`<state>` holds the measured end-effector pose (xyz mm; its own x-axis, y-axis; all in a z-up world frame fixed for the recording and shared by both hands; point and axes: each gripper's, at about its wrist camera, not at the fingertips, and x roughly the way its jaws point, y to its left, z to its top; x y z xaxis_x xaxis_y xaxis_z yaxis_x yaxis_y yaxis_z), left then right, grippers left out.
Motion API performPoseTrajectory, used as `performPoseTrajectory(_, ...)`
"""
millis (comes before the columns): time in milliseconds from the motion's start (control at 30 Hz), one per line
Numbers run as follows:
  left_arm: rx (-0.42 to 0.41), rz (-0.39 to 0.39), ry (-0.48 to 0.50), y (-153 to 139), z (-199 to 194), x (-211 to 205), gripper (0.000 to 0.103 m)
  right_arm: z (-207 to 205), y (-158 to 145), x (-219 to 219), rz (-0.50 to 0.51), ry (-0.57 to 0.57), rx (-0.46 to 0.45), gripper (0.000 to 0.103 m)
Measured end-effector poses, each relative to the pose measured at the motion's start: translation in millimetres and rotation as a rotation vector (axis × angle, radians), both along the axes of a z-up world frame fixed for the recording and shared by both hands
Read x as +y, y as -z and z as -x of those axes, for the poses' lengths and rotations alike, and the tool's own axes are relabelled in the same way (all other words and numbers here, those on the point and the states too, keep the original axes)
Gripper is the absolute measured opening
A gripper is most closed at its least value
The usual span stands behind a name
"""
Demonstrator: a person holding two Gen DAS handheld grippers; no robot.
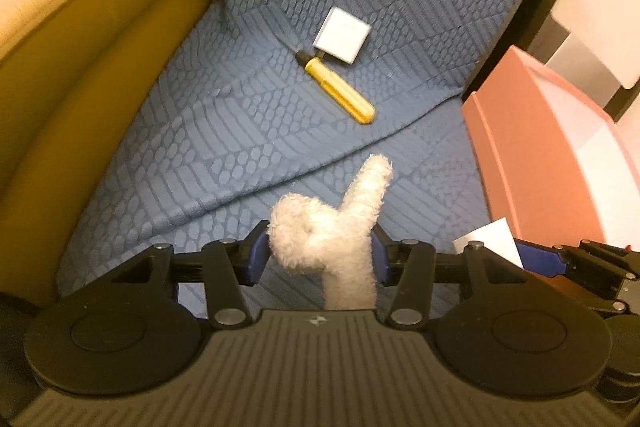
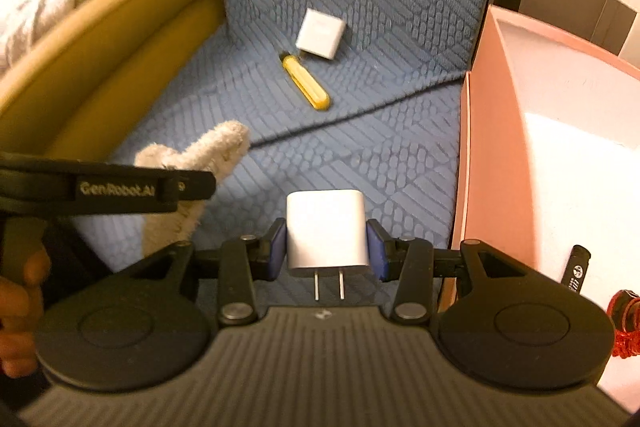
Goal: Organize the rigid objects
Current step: 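Lift the hair clip and charger and carry them toward the pink box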
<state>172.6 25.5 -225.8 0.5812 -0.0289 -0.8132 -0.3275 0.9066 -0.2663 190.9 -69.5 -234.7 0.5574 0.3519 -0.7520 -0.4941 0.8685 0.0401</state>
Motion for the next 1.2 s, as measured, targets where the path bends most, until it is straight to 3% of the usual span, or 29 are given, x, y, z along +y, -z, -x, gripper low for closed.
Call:
performPoseTrajectory(500,-0.103,0.033,-0.003,-100.3,8.6,-41.6,0.056,22.5,-92.2,-40.3,-0.072,-0.013,-0.054,0.045)
performPoseTrajectory(900,-0.213,0.021,0.036,-178.5,-19.7,-78.7,0.056,12.0,-159.0,-80.8,-0.099,0.025,-0.154,0.046)
performPoseTrajectory(1200,-0.291,0.036,0.075,-215.9,-33.1,-112.9,0.056,3.0,-184.4,-120.7,-0.115,0.109,-0.198,0.046)
